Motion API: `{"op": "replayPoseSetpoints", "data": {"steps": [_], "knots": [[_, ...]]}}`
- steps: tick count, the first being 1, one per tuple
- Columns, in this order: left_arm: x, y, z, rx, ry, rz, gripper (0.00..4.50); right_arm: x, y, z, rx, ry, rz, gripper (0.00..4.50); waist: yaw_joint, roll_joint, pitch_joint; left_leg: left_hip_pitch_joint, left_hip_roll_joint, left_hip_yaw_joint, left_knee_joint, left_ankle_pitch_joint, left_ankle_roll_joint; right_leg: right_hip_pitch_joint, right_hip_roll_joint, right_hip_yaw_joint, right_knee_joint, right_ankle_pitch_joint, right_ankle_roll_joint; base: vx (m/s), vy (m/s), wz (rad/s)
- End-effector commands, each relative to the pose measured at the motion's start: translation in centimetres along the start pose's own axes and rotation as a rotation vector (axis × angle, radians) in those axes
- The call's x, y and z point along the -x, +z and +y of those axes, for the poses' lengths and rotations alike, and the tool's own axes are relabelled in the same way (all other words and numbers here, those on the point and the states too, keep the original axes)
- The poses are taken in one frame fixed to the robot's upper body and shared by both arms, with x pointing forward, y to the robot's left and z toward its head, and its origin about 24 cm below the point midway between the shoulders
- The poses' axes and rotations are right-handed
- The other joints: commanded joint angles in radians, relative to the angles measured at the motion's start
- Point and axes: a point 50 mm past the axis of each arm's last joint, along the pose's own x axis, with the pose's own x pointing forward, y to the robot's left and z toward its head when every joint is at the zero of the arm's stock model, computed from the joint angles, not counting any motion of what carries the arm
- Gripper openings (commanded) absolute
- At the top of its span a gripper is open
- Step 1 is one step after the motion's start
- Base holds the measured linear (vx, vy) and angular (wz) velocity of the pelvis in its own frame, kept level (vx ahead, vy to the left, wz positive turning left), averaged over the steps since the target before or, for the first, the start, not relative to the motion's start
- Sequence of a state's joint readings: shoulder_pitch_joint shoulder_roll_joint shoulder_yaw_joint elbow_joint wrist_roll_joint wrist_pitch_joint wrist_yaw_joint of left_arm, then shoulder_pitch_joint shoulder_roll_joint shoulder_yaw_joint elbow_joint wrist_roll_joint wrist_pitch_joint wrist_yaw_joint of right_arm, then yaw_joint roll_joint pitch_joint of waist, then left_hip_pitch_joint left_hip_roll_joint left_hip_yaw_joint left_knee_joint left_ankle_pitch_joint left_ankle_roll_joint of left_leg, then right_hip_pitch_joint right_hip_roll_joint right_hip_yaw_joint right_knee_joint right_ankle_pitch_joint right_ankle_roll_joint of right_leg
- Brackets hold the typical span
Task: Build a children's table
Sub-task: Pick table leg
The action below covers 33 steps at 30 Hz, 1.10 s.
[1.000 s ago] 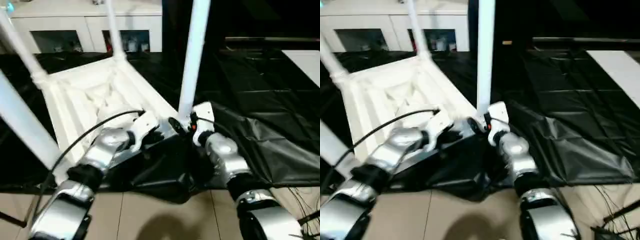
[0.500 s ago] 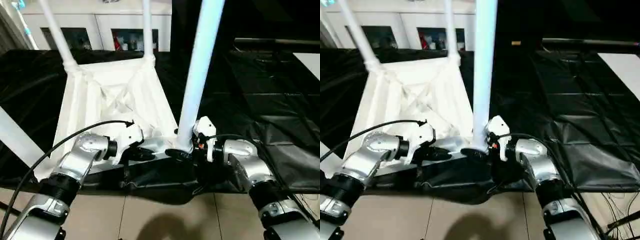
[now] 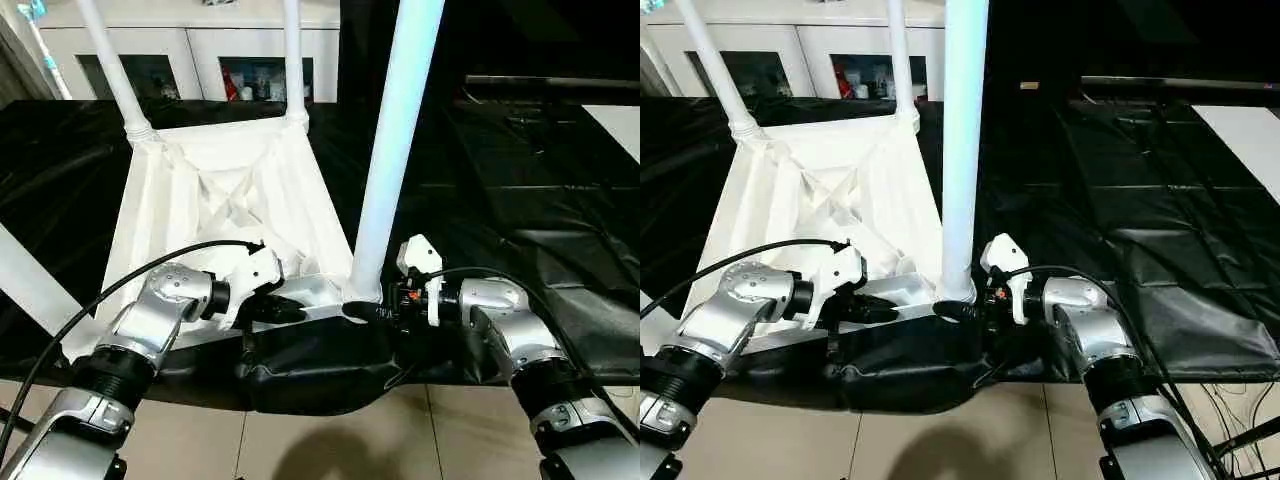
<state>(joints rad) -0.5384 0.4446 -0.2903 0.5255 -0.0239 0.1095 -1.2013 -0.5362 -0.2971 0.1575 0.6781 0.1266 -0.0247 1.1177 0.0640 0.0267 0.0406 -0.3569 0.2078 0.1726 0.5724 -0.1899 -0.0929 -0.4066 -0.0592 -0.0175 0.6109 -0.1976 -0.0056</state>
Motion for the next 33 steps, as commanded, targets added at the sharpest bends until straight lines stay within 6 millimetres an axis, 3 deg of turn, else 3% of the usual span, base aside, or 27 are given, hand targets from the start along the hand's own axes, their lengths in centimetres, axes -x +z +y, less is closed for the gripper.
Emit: {"op": "replayPoseSetpoints", "data": {"steps": [1, 6, 15, 17, 21, 23, 27, 28, 29, 33], "knots": [[0.0, -1.0, -0.3, 0.026, -0.017, 0.054, 0.0, 0.1, -0.2, 0.1, -0.018, 0.002, -0.012, 3.32, 0.006, -0.002, -0.059, -0.001, 0.013, 0.006, -0.051, -0.132, 0.061, 0.059, -0.053, 0.021, -0.055, 0.012, -0.272, 0.0, 0.0, 0.0], [-0.1, -1.1, -0.5, 0.031, -0.03, 0.058, 0.0, 0.1, -0.4, 0.3, -0.03, 0.015, -0.01, 2.85, 0.006, 0.0, -0.059, 0.0, 0.013, 0.006, -0.051, -0.136, 0.062, 0.06, -0.052, 0.021, -0.055, 0.016, -0.276, 0.0, 0.0, 0.0], [-0.4, -1.1, -0.7, 0.039, -0.042, 0.056, 0.0, 0.2, -0.9, 0.4, -0.03, -0.003, 0.011, 2.68, 0.007, -0.002, -0.06, -0.001, 0.012, 0.006, -0.05, -0.128, 0.064, 0.061, -0.052, 0.021, -0.054, 0.019, -0.276, 0.0, 0.0, 0.0], [-0.8, -0.8, -0.5, 0.029, -0.007, 0.042, 0.0, -0.2, -1.1, 0.1, -0.024, -0.071, 0.019, 2.68, 0.006, -0.002, -0.06, -0.001, 0.012, 0.006, -0.05, -0.132, 0.061, 0.059, -0.053, 0.021, -0.055, 0.007, -0.274, 0.0, 0.0, 0.0], [-1.2, -0.7, -0.2, 0.021, 0.028, 0.041, 0.0, -0.6, -1.3, -0.2, -0.025, -0.129, 0.036, 2.67, 0.0, -0.002, -0.05, 0.003, 0.012, 0.004, -0.059, -0.208, 0.031, 0.055, -0.057, 0.022, -0.072, -0.154, -0.246, 0.0, 0.0, 0.0], [-1.9, -0.5, 0.3, 0.024, 0.082, 0.05, 0.0, -1.5, -1.6, -0.5, -0.057, -0.239, 0.029, 2.67, -0.005, 0.001, -0.047, 0.009, 0.011, 0.001, -0.064, -0.248, 0.009, 0.049, -0.058, 0.025, -0.081, -0.246, -0.223, 0.0, 0.0, 0.0], [-3.4, 0.1, 0.9, 0.042, 0.163, 0.06, 0.0, -3.4, -1.7, -0.5, -0.126, -0.413, -0.001, 2.67, -0.012, -0.003, -0.045, 0.006, 0.008, -0.003, -0.068, -0.267, -0.01, 0.05, -0.059, 0.027, -0.087, -0.317, -0.189, 0.0, 0.0, 0.0], [-4.2, 0.4, 1.1, 0.069, 0.206, 0.055, 0.0, -4.1, -1.6, -0.6, -0.176, -0.493, -0.021, 2.67, -0.013, 0.002, -0.044, 0.006, 0.008, -0.003, -0.069, -0.274, -0.01, 0.046, -0.059, 0.028, -0.088, -0.331, -0.185, 0.0, 0.0, 0.0], [-4.7, 0.7, 1.2, 0.087, 0.234, 0.053, 0.0, -4.6, -1.6, -0.6, -0.21, -0.547, -0.03, 2.67, -0.013, 0.002, -0.046, 0.012, 0.009, -0.004, -0.069, -0.288, -0.017, 0.042, -0.059, 0.028, -0.093, -0.355, -0.178, 0.0, 0.0, 0.0], [-6.3, 1.4, 1.8, 0.169, 0.36, 0.049, 0.0, -6.1, -1.6, -0.5, -0.318, -0.686, -0.042, 2.66, -0.016, 0.004, -0.044, 0.014, 0.005, -0.001, -0.069, -0.302, -0.022, 0.035, -0.055, 0.029, -0.096, -0.352, -0.178, 0.0, 0.0, 0.0]]}}
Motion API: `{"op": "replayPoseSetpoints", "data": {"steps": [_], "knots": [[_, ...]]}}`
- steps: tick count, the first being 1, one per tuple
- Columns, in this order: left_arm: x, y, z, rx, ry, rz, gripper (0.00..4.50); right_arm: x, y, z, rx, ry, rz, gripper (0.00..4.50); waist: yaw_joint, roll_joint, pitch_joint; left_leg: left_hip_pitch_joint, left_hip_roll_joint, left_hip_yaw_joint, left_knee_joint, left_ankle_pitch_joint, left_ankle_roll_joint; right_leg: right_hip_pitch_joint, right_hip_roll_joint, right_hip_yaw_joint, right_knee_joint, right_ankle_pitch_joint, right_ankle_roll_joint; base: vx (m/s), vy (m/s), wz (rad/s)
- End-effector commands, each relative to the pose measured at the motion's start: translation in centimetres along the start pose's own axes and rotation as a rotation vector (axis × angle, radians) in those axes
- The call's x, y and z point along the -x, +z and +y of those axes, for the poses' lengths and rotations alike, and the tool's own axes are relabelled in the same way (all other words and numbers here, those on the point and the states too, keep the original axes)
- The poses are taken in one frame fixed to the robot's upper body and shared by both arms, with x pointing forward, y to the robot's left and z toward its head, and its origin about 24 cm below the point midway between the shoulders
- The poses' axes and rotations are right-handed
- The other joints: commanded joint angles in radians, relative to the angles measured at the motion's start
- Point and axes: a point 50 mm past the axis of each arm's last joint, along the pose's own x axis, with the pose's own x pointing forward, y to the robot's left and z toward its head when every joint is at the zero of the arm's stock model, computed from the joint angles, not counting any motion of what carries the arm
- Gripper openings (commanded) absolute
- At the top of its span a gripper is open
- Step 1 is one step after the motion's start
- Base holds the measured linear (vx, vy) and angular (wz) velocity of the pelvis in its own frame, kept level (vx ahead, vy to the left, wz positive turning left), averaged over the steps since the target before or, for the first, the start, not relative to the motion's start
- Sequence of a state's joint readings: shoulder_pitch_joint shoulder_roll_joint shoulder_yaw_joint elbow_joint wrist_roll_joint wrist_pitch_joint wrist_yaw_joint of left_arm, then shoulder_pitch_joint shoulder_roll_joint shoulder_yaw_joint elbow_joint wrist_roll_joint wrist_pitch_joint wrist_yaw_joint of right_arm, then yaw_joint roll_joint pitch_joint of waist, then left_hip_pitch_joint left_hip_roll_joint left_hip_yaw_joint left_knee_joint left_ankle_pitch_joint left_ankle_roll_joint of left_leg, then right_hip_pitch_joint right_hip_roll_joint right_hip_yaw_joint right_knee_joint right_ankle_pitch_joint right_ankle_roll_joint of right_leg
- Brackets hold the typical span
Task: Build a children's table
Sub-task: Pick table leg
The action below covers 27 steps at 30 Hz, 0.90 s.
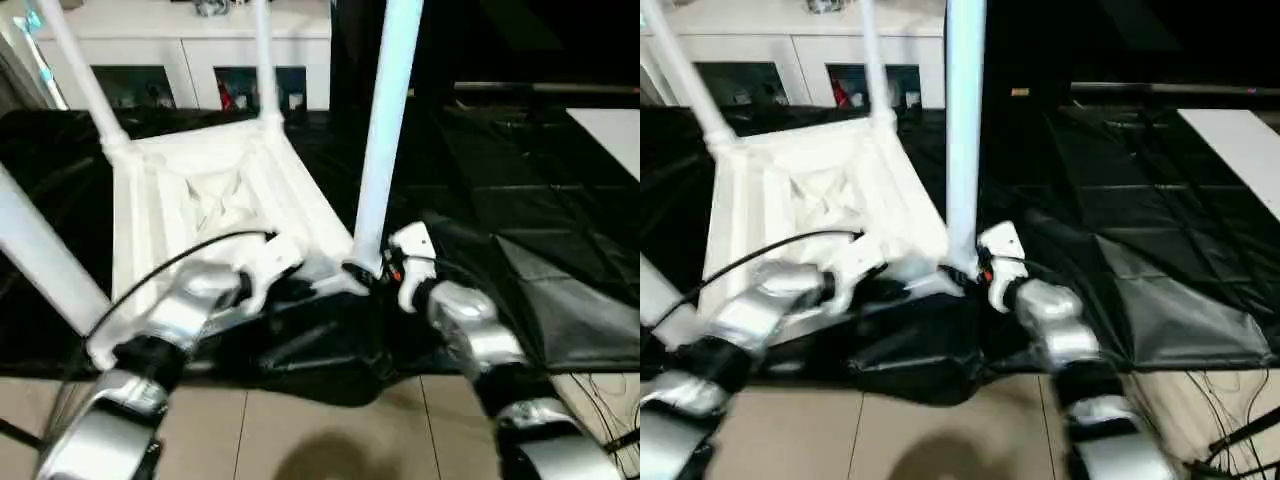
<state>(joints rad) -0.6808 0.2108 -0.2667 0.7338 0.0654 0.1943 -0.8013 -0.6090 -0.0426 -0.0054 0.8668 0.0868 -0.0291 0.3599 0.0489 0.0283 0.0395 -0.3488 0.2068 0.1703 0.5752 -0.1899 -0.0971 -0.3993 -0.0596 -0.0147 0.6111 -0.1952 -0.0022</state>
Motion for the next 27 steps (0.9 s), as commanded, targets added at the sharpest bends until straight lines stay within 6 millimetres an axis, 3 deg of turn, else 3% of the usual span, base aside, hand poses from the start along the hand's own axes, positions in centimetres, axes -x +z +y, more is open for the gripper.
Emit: {"op": "replayPoseSetpoints", "data": {"steps": [1, 5, 8, 9, 11, 16, 20, 21, 23, 25, 27], "knots": [[-1.3, -0.9, -0.4, 0.072, 0.093, 0.062, 0.0, -0.7, -1.6, 2.0, -0.064, -0.027, 0.078, 2.66, 0.001, 0.002, -0.044, 0.005, 0.007, -0.001, -0.073, -0.304, -0.019, 0.03, -0.057, 0.026, -0.095, -0.351, -0.182, 0.0, 0.0, 0.0], [-2.6, -0.6, -0.8, 0.089, 0.147, 0.088, 0.0, -1.6, -1.5, 3.4, -0.068, -0.071, 0.084, 2.66, 0.009, -0.003, -0.049, -0.001, 0.003, 0.001, -0.07, -0.266, -0.004, 0.037, -0.055, 0.025, -0.091, -0.262, -0.186, 0.0, 0.0, 0.0], [-2.6, -0.5, -0.9, 0.091, 0.129, 0.085, 0.0, -1.6, -1.5, 3.8, -0.061, -0.033, 0.076, 2.66, 0.012, -0.002, -0.05, -0.006, 0.004, 0.0, -0.07, -0.25, 0.008, 0.041, -0.057, 0.025, -0.089, -0.247, -0.185, 0.0, 0.0, 0.0], [-2.6, -0.6, -1.0, 0.093, 0.115, 0.085, 0.0, -1.6, -1.4, 4.0, -0.064, -0.013, 0.072, 3.01, 0.013, -0.001, -0.048, -0.005, 0.005, 0.001, -0.071, -0.252, 0.011, 0.039, -0.057, 0.024, -0.091, -0.255, -0.183, 0.0, 0.0, 0.0], [-2.5, -0.8, -1.0, 0.092, 0.101, 0.098, 0.0, -1.6, -1.2, 4.0, -0.051, -0.003, 0.049, 3.22, 0.013, -0.001, -0.047, -0.004, 0.006, 0.0, -0.073, -0.266, 0.01, 0.038, -0.058, 0.024, -0.093, -0.281, -0.178, 0.0, 0.0, 0.0], [-1.8, -1.9, -0.6, 0.079, 0.085, 0.137, 0.0, -1.3, 0.1, 2.8, 0.041, -0.016, -0.02, 3.75, 0.005, -0.001, -0.045, -0.011, 0.006, -0.004, -0.078, -0.287, 0.004, 0.039, -0.058, 0.023, -0.096, -0.325, -0.159, 0.0, 0.0, 0.0], [-0.8, -2.5, -0.4, 0.008, 0.021, 0.152, 0.0, -0.7, 1.1, 1.5, 0.068, 0.06, -0.059, 3.86, -0.002, -0.005, -0.045, -0.009, 0.006, -0.003, -0.077, -0.296, 0.014, 0.037, -0.059, 0.025, -0.099, -0.337, -0.164, 0.0, 0.0, 0.0], [-0.7, -2.6, -0.4, -0.003, 0.008, 0.156, 0.0, -0.6, 1.1, 1.4, 0.072, 0.078, -0.061, 3.86, 0.001, -0.006, -0.047, -0.009, 0.009, -0.005, -0.078, -0.291, 0.02, 0.04, -0.06, 0.025, -0.098, -0.325, -0.164, 0.0, 0.0, 0.0], [0.9, -3.6, -0.4, -0.064, -0.101, 0.193, 0.0, 0.8, 1.3, 0.7, 0.16, 0.273, -0.058, 3.86, -0.003, -0.008, -0.05, -0.021, 0.01, -0.004, -0.072, -0.236, 0.047, 0.052, -0.059, 0.024, -0.087, -0.212, -0.183, 0.0, 0.0, 0.0], [1.9, -3.8, -0.7, -0.075, -0.194, 0.167, 0.0, 1.5, 1.3, 0.4, 0.199, 0.353, -0.055, 3.86, -0.005, -0.006, -0.051, -0.018, 0.011, -0.001, -0.068, -0.221, 0.053, 0.047, -0.058, 0.025, -0.083, -0.166, -0.205, 0.0, 0.0, 0.0], [2.6, -3.8, -1.1, -0.096, -0.277, 0.148, 0.0, 2.0, 1.2, 0.2, 0.213, 0.4, -0.046, 3.86, -0.003, -0.004, -0.056, -0.016, 0.013, 0.0, -0.064, -0.175, 0.062, 0.051, -0.059, 0.025, -0.071, -0.07, -0.246, 0.0, 0.0, 0.0]]}}
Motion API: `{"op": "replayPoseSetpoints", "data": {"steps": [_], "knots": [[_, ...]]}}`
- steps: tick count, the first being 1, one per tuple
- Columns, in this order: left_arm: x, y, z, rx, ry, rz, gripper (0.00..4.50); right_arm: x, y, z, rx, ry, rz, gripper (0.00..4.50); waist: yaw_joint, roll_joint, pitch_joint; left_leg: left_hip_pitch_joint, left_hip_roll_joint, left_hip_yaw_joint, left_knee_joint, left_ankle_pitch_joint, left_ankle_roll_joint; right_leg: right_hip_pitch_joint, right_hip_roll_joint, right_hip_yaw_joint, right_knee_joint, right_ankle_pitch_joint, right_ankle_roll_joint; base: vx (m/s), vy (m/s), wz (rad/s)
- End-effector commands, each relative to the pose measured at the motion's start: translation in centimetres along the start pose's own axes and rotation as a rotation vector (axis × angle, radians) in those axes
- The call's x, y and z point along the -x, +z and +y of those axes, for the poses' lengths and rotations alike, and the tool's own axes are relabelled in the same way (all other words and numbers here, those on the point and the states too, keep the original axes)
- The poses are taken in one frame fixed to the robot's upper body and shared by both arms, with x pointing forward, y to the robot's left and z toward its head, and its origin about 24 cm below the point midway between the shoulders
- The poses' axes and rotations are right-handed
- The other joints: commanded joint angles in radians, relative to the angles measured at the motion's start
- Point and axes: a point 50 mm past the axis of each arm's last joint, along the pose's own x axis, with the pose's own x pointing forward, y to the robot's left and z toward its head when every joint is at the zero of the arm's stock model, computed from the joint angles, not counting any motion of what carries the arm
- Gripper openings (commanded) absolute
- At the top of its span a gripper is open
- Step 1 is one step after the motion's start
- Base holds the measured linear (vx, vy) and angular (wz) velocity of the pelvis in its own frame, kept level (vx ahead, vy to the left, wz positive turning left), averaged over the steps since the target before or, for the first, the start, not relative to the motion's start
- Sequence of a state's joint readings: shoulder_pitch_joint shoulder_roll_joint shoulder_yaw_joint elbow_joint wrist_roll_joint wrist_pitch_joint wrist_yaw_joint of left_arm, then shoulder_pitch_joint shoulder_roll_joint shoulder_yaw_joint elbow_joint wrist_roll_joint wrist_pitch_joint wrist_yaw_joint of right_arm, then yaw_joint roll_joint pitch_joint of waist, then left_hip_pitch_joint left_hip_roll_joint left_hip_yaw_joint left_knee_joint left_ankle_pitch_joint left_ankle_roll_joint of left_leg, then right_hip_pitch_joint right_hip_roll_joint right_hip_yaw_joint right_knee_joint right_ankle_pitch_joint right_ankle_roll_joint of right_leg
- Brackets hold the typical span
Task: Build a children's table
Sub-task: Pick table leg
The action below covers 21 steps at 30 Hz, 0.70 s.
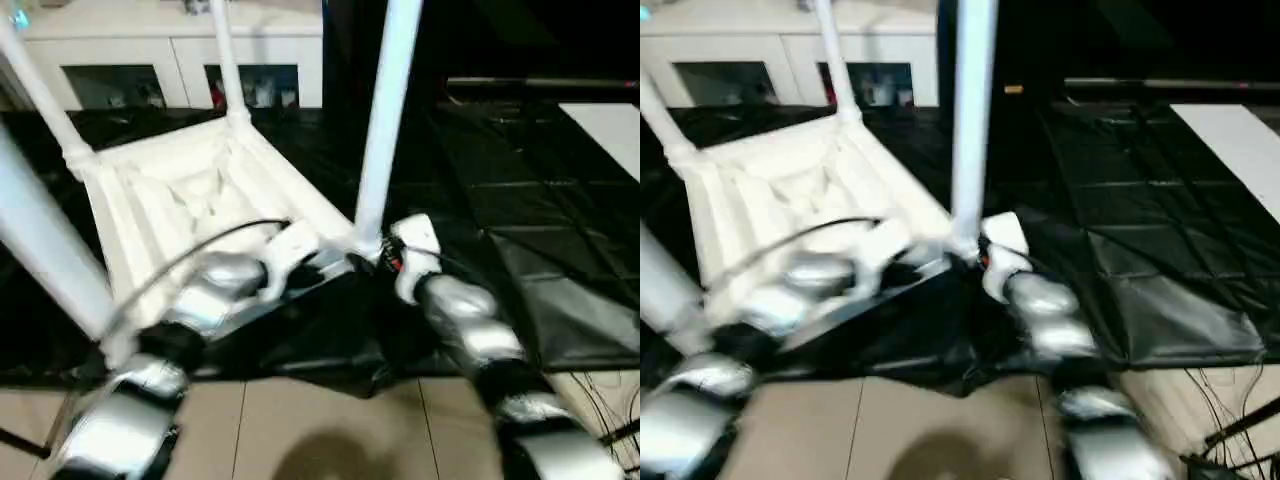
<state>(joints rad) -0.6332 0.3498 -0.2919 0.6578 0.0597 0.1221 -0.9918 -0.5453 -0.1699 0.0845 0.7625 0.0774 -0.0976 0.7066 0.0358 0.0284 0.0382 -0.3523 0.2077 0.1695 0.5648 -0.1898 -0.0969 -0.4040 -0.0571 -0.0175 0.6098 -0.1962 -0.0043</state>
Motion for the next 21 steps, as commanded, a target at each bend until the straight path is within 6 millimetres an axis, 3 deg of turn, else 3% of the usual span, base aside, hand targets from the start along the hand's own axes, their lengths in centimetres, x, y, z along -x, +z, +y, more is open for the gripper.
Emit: {"op": "replayPoseSetpoints", "data": {"steps": [1, 4, 5, 7, 10, 11, 14, 21], "knots": [[-0.5, -2.3, -2.5, -0.009, -0.208, 0.093, 0.0, -0.2, 0.8, 0.8, 0.03, 0.106, -0.026, 3.86, 0.01, -0.001, -0.054, -0.009, 0.012, 0.005, -0.052, -0.159, 0.067, 0.053, -0.057, 0.027, -0.067, -0.027, -0.26, 0.0, 0.0, 0.0], [0.7, -2.6, -2.6, 0.012, -0.249, 0.113, 0.0, 0.9, 0.5, 1.2, 0.029, 0.257, -0.004, 3.86, 0.02, 0.001, -0.055, -0.005, 0.016, 0.008, -0.05, -0.141, 0.076, 0.055, -0.054, 0.024, -0.059, 0.037, -0.279, 0.0, 0.0, 0.0], [1.1, -2.7, -2.7, 0.02, -0.266, 0.116, 0.0, 1.2, 0.5, 1.4, 0.026, 0.306, 0.004, 3.86, 0.033, 0.004, -0.055, 0.002, 0.02, 0.012, -0.048, -0.144, 0.084, 0.051, -0.052, 0.025, -0.056, 0.067, -0.283, 0.0, 0.0, 0.0], [1.8, -2.7, -2.8, 0.024, -0.304, 0.119, 0.0, 1.8, 0.6, 1.6, 0.032, 0.379, 0.017, 3.86, 0.038, -0.001, -0.054, -0.004, 0.018, 0.01, -0.05, -0.134, 0.087, 0.057, -0.052, 0.021, -0.052, 0.079, -0.28, 0.0, 0.0, 0.0], [2.3, -2.8, -2.7, 0.033, -0.309, 0.121, 0.0, 2.0, 0.6, 1.6, 0.048, 0.419, 0.034, 3.86, 0.042, -0.001, -0.053, 0.0, 0.018, 0.011, -0.051, -0.156, 0.072, 0.053, -0.055, 0.022, -0.056, 0.025, -0.274, 0.0, 0.0, 0.0], [2.5, -2.8, -2.6, 0.031, -0.295, 0.122, 0.0, 2.2, 0.4, 1.7, 0.058, 0.454, 0.056, 3.86, 0.042, -0.006, -0.05, -0.002, 0.016, 0.01, -0.053, -0.175, 0.058, 0.055, -0.058, 0.023, -0.06, -0.035, -0.261, 0.0, 0.0, 0.0], [2.7, -2.8, -2.4, 0.03, -0.282, 0.122, 0.0, 2.3, 0.3, 1.7, 0.07, 0.469, 0.076, 3.86, 0.043, -0.01, -0.049, -0.001, 0.015, 0.01, -0.054, -0.171, 0.049, 0.054, -0.059, 0.025, -0.066, -0.087, -0.238, 0.0, 0.0, 0.0], [2.9, -2.8, -2.2, 0.038, -0.266, 0.127, 0.0, 2.3, 0.4, 1.3, 0.059, 0.456, 0.085, 3.7, 0.046, -0.012, -0.053, -0.003, 0.013, 0.01, -0.049, -0.121, 0.056, 0.055, -0.057, 0.025, -0.058, -0.031, -0.241, 0.0, 0.0, 0.0]]}}
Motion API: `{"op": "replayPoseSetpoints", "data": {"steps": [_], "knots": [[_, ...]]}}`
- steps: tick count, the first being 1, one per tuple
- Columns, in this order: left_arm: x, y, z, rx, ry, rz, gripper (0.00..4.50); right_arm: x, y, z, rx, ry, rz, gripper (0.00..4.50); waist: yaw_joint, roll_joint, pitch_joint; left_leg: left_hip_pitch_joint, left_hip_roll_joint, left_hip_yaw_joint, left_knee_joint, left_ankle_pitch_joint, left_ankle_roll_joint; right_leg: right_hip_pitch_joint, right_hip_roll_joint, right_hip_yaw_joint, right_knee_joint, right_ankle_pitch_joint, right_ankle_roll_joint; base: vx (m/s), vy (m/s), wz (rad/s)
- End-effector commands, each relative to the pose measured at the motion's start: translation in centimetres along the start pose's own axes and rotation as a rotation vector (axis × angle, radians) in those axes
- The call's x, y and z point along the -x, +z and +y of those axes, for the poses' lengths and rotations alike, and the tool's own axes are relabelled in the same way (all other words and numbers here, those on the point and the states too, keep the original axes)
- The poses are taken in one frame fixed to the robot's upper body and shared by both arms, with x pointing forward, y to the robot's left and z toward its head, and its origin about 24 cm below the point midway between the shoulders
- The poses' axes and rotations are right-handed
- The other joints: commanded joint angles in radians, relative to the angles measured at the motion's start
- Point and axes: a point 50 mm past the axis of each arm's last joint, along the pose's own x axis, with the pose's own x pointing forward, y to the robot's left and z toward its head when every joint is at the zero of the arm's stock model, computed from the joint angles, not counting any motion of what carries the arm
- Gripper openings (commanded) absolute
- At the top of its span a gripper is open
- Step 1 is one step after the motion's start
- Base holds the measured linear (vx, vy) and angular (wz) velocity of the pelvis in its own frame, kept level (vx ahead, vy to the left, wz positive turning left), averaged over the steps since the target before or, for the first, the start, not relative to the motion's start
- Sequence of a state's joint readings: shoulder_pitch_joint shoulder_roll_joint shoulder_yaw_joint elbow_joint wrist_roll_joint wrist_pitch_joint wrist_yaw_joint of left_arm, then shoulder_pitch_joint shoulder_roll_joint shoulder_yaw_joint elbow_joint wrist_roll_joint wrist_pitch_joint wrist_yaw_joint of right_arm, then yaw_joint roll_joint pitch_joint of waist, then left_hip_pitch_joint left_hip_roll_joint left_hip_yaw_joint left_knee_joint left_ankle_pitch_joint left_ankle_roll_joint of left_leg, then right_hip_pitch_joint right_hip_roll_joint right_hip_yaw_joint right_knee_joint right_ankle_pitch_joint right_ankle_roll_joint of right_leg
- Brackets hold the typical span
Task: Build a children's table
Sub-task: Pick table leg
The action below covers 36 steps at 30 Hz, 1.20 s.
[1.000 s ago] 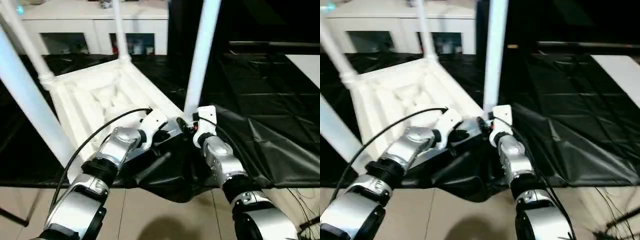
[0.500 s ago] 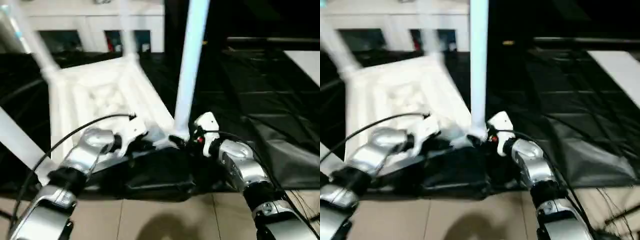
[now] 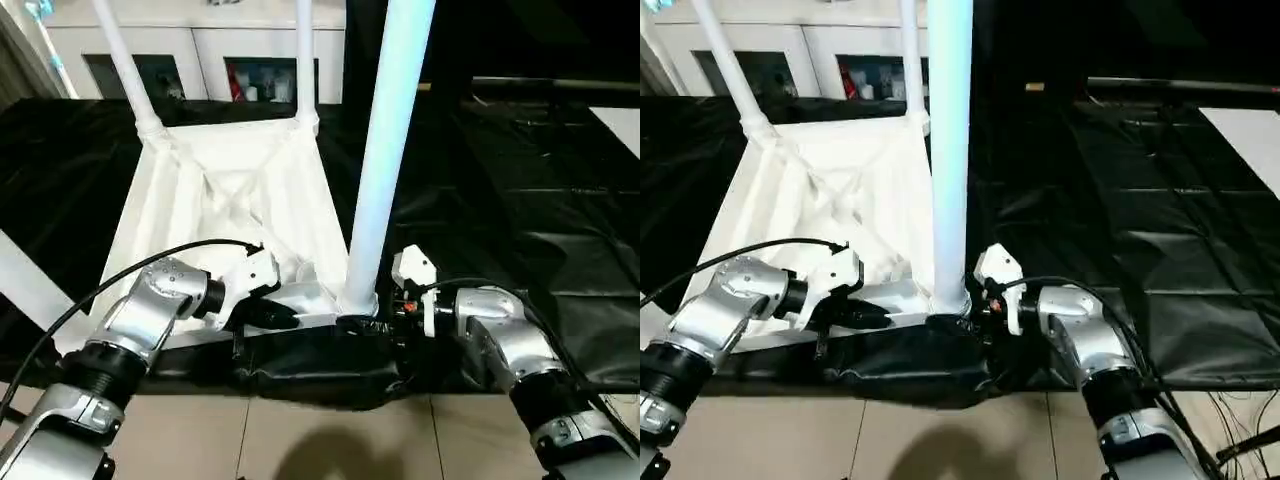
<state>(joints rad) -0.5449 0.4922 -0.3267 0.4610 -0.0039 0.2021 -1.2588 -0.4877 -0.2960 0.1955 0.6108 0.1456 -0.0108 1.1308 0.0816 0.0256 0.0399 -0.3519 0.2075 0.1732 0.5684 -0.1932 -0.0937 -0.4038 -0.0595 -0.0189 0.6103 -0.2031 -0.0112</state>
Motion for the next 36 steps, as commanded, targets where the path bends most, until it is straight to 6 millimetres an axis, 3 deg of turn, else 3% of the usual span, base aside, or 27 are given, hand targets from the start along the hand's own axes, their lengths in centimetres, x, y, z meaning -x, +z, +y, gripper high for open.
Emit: {"op": "replayPoseSetpoints", "data": {"steps": [1, 15, 25, 27, 31, 32, 36], "knots": [[-0.5, -1.7, -0.7, 0.059, -0.028, 0.07, 0.0, -0.1, 0.4, -0.3, 0.009, 0.007, 0.004, 3.7, 0.001, -0.008, -0.055, -0.003, 0.013, 0.006, -0.053, -0.115, 0.054, 0.055, -0.054, 0.026, -0.058, -0.019, -0.236, 0.0, 0.0, 0.0], [-0.6, -1.7, -0.7, 0.062, -0.029, 0.075, 0.0, -0.2, 0.0, -0.2, -0.002, 0.014, 0.027, 2.74, 0.003, -0.004, -0.058, -0.002, 0.012, 0.006, -0.049, -0.11, 0.055, 0.057, -0.053, 0.024, -0.054, 0.012, -0.245, 0.0, 0.0, 0.0], [-0.9, -1.6, -0.5, 0.062, 0.007, 0.059, 0.0, -0.6, -0.3, -0.1, -0.013, -0.014, 0.013, 2.69, 0.003, -0.003, -0.058, -0.003, 0.011, 0.006, -0.048, -0.112, 0.055, 0.057, -0.052, 0.023, -0.053, 0.013, -0.248, 0.0, 0.0, 0.0], [-1.2, -1.5, -0.2, 0.068, 0.047, 0.038, 0.0, -0.9, -0.4, -0.2, -0.024, -0.057, -0.002, 2.69, 0.002, -0.003, -0.055, -0.001, 0.011, 0.006, -0.05, -0.135, 0.047, 0.055, -0.054, 0.024, -0.058, -0.029, -0.243, 0.0, 0.0, 0.0], [-2.3, -1.2, 0.8, 0.122, 0.19, 0.004, 0.0, -2.2, -1.0, -0.4, -0.09, -0.194, -0.027, 2.69, -0.003, -0.003, -0.047, 0.005, 0.011, 0.005, -0.059, -0.205, 0.013, 0.048, -0.057, 0.027, -0.077, -0.198, -0.213, 0.0, 0.0, 0.0], [-3.1, -0.9, 1.3, 0.165, 0.282, -0.01, 0.0, -3.2, -1.3, -0.3, -0.137, -0.278, -0.032, 2.69, -0.005, -0.009, -0.047, 0.005, 0.011, 0.002, -0.063, -0.217, 0.002, 0.048, -0.058, 0.029, -0.081, -0.254, -0.191, 0.0, 0.0, 0.0], [-4.3, -0.2, 2.3, 0.248, 0.438, -0.038, 0.0, -4.8, -1.4, -0.4, -0.229, -0.436, -0.048, 2.69, -0.012, -0.01, -0.043, 0.007, 0.007, -0.002, -0.067, -0.257, -0.013, 0.041, -0.06, 0.03, -0.094, -0.392, -0.145, 0.0, 0.0, 0.0]]}}
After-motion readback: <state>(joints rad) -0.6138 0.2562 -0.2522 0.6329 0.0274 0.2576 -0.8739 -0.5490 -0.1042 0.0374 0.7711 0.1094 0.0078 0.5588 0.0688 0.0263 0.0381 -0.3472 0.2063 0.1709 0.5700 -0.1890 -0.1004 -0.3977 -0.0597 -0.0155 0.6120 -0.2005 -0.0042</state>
